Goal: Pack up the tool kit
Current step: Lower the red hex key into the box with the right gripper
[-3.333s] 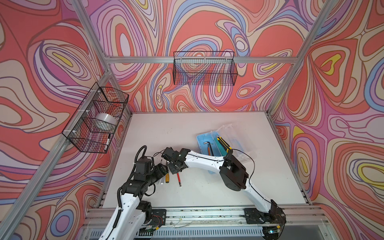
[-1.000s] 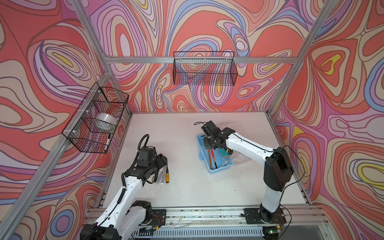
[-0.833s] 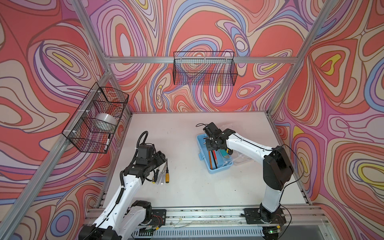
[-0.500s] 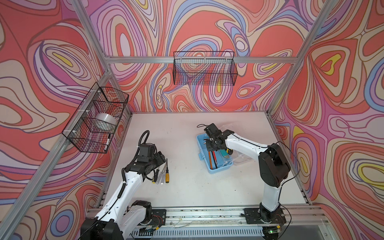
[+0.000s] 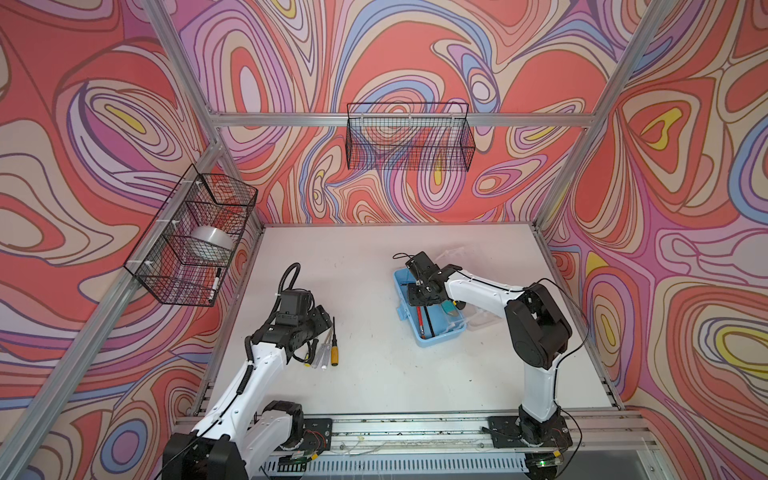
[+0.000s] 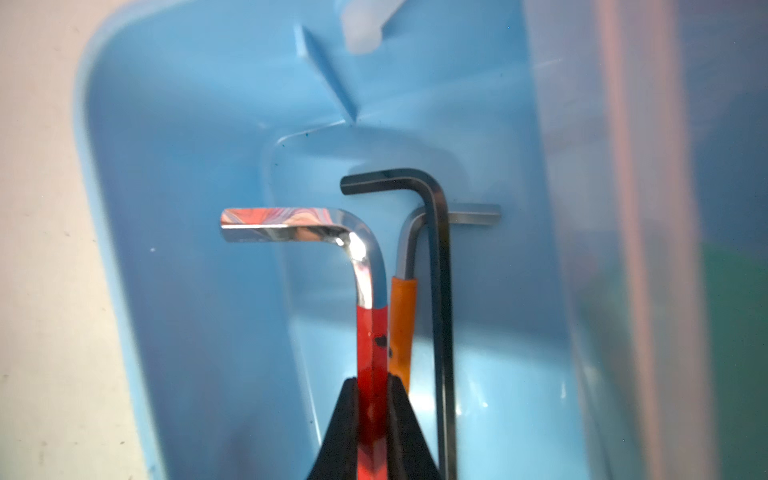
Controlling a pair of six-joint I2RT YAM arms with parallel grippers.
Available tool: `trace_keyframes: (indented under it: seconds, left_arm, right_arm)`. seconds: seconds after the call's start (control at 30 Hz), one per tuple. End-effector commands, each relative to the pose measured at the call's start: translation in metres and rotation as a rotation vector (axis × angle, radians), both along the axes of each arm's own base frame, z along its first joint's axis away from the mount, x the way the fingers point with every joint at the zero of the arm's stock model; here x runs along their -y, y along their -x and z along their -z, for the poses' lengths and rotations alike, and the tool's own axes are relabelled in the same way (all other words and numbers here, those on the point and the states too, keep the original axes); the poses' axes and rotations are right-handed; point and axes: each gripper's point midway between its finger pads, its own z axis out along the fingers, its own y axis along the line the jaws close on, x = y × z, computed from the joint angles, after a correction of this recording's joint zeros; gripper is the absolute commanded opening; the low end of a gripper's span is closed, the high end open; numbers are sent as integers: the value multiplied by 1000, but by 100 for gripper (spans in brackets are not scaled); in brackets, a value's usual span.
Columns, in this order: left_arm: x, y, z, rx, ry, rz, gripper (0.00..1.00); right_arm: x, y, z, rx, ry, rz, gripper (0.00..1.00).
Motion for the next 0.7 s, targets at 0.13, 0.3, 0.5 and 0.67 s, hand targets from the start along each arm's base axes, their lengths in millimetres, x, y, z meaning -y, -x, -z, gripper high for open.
trace_keyframes:
  seconds: [0.13,0.3,0.5,0.67]
  left_arm:
    - [-2,2,8,-18,-13,8,76]
    - [-1,3,10,-19,-6,8,76]
    - [1,2,12,-18,2,12,76]
    - [1,4,14,-19,11,9,76]
  right_arm:
    - [-33,-7,2,-30,-135,24,0]
    - [-46,-9,4,-37,-138,7,0]
    - [-68,-15,-1,-38,-193,1,0]
    - [-80,-26,-3,-36,-245,44,0]
